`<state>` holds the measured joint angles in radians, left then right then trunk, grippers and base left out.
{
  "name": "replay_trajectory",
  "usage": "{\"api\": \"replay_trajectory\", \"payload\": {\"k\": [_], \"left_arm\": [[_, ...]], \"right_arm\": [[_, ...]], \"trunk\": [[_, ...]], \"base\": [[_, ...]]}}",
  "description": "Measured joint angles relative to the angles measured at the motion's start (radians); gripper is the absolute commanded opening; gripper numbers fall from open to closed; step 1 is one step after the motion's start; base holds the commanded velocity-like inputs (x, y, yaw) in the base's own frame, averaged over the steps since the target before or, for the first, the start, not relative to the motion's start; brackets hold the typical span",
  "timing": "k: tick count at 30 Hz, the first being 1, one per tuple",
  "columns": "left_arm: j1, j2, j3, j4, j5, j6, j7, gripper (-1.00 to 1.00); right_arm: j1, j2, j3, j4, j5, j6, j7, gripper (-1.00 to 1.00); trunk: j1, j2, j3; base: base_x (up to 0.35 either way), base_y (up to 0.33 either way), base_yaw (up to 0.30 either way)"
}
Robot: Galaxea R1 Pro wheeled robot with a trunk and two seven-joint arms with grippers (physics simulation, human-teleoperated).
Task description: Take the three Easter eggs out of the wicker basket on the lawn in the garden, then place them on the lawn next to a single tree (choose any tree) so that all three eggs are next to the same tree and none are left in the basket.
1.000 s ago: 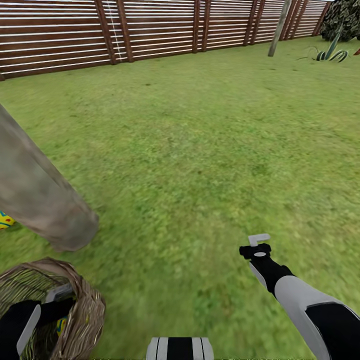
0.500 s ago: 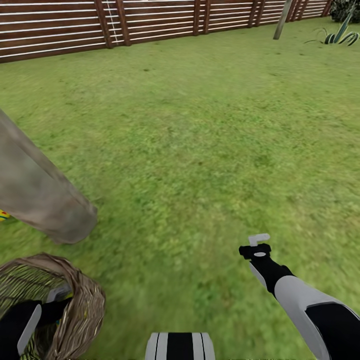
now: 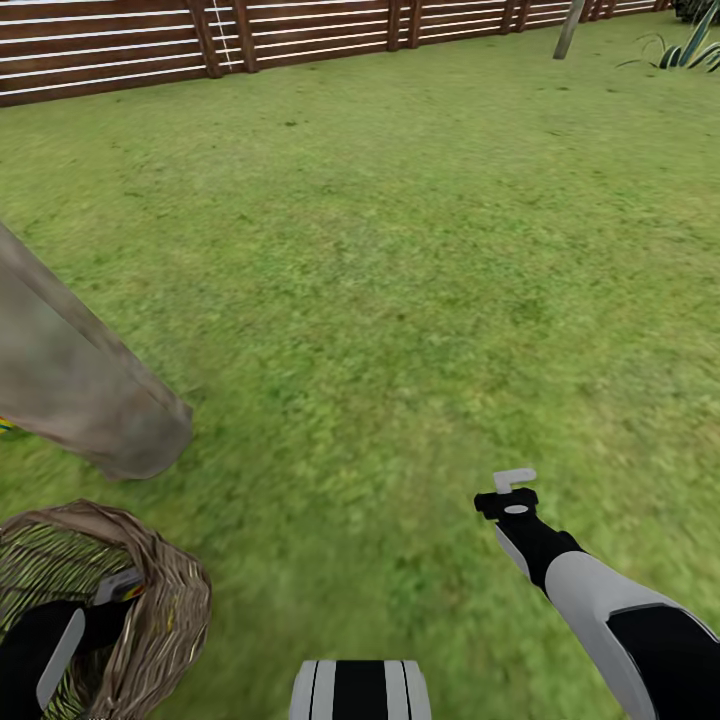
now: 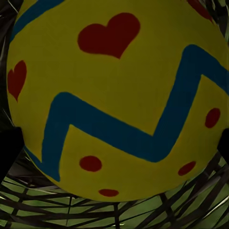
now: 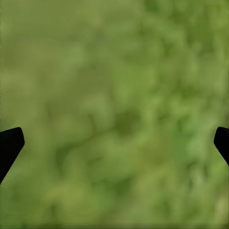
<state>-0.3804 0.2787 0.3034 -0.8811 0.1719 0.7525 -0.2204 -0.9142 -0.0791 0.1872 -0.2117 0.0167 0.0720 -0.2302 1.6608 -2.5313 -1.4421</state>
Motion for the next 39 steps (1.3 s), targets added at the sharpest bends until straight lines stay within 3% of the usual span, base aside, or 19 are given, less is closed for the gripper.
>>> {"api": "replay_trajectory", "payload": {"k": [8,19,24,39], "left_arm": [[0.0,-0.008,0.001,-0.006,-0.025,0.0,0.0,-1.0],[0.0,-0.012,0.001,-0.01,-0.033,0.001,0.0,-1.0],[0.0,-0.012,0.001,-0.01,-0.032,0.001,0.0,-1.0],[0.0,-0.013,0.001,-0.011,-0.034,0.002,0.0,-1.0]], "right_arm": [[0.0,0.001,0.0,0.0,0.0,0.0,0.0,1.0],[0.0,-0.003,-0.001,0.005,0.0,-0.001,0.0,1.0],[0.0,-0.002,0.002,0.027,0.001,-0.059,-0.001,1.0],[0.0,-0.002,0.002,0.033,0.001,-0.058,-0.001,1.0]], "trunk": [[0.0,0.0,0.0],[0.0,0.0,0.0],[0.0,0.0,0.0],[0.0,0.0,0.0]], "base": [[0.0,0.0,0.0],[0.0,0.0,0.0],[0.0,0.0,0.0],[0.0,0.0,0.0]]}}
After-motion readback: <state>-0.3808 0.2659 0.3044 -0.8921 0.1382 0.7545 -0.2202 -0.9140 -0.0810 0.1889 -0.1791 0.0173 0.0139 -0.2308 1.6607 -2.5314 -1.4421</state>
